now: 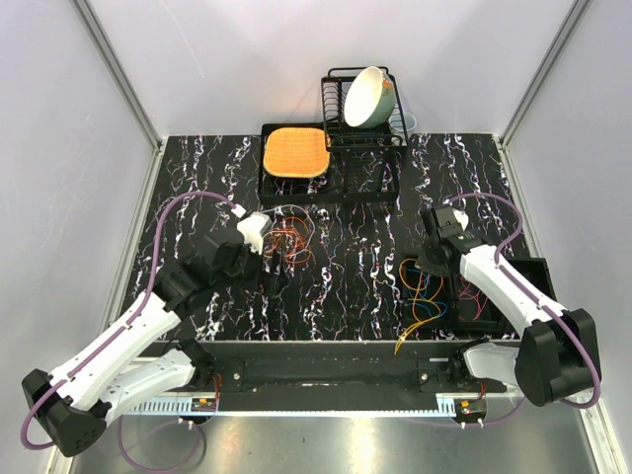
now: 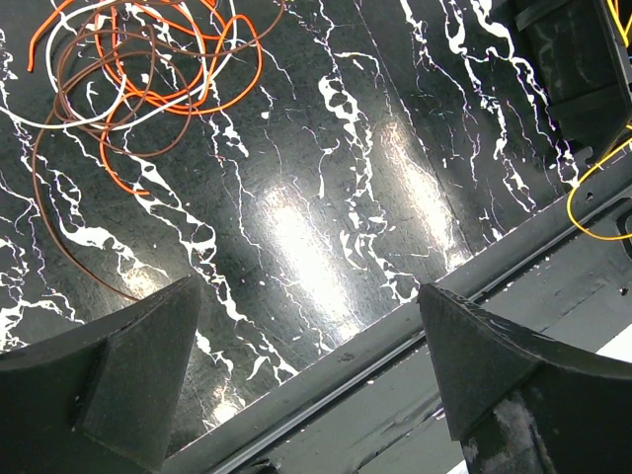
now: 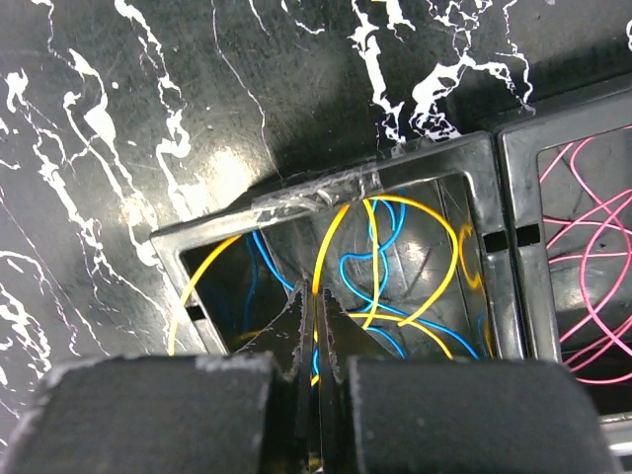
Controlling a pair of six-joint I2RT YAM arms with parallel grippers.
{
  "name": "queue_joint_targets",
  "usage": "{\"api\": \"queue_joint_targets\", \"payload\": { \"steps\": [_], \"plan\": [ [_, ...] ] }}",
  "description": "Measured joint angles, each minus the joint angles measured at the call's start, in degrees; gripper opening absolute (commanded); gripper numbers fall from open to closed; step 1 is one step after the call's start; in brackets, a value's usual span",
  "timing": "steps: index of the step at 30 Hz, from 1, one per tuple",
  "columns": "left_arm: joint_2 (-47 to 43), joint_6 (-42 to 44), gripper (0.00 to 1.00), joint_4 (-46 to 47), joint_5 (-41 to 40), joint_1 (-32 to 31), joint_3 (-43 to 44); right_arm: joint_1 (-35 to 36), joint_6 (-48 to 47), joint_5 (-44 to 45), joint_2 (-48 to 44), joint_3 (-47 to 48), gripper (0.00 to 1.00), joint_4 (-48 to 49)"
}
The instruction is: Untangle the cables
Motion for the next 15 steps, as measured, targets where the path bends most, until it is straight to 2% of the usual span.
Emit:
{"api": "queue_joint_targets", "payload": {
  "steps": [3,4,5,10,11,15],
  "plan": [
    [0.02,0.02,0.94,0.02,-0.26,0.00,0.00,-0.66,0.57,-0.28,0.39,-0.50,0.01,1.07],
    [0.07,0.02,0.94,0.02,-0.35,0.00,0.00,-0.90,0.63,-0.48,0.72,-0.61,0.06,1.40],
    [0.15,0.02,0.94,0.02,-0.39,0.00,0.00,-1.09,0.66,-0.57,1.18,-0.61,0.17,1.66],
    [1.14,0.00,0.90,0.00,-0.42,0.00,0.00,-1.49,0.04,-1.73,3.58,0.39,0.38,2.10],
    [1.25,-0.02,0.88,0.00,-0.39,0.00,0.00,-1.51,-0.15,-1.95,3.52,0.83,0.47,1.75],
    [2.38,-1.22,0.84,0.39,1.29,-0.31,0.00,-1.51,-0.87,-2.10,0.76,3.39,0.63,-0.42]
  ]
}}
